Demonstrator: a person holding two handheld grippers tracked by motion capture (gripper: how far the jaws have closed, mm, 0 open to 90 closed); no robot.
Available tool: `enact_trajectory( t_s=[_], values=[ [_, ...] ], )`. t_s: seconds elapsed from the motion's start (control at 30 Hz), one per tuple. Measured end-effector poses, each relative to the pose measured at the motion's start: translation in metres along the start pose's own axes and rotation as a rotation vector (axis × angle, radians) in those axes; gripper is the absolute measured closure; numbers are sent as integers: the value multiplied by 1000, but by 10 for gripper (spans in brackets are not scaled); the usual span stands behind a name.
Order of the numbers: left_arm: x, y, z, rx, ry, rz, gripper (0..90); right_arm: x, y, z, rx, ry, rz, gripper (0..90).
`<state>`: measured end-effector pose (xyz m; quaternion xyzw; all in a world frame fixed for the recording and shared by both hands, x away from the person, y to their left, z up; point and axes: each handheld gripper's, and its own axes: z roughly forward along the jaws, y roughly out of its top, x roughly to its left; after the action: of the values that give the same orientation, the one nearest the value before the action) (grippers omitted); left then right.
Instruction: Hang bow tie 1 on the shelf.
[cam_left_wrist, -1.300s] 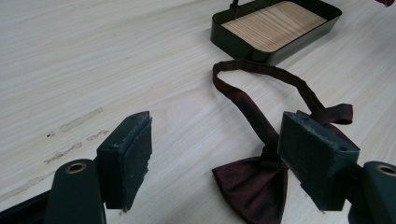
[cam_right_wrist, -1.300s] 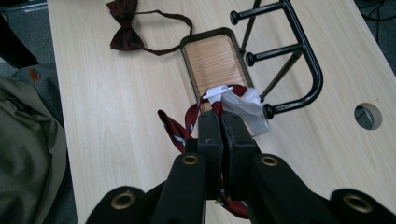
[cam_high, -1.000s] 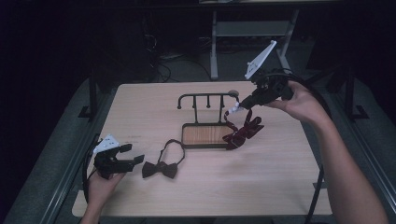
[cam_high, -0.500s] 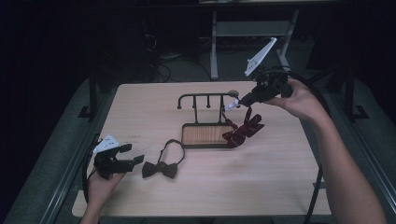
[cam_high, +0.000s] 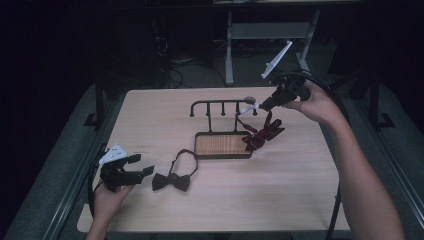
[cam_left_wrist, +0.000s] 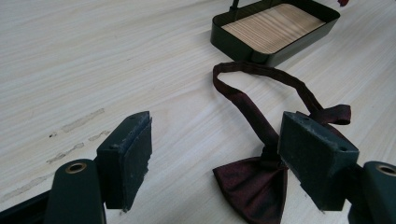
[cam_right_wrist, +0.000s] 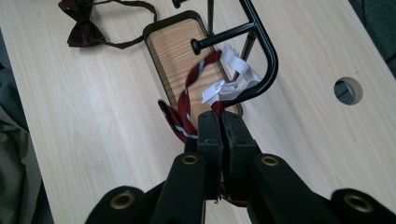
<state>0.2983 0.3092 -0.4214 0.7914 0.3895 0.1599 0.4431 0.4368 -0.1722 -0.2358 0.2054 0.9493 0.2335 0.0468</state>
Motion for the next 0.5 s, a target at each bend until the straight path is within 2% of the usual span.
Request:
enact_trajectory(
  t_s=[0.23, 0.5],
  values=[
    [0, 0, 0, 4, -1, 0, 256, -14, -11, 13, 13, 17, 53, 865],
    [-1, 0, 0, 1, -2, 0, 256, -22, -20, 23, 30, 16, 80, 862]
  ],
)
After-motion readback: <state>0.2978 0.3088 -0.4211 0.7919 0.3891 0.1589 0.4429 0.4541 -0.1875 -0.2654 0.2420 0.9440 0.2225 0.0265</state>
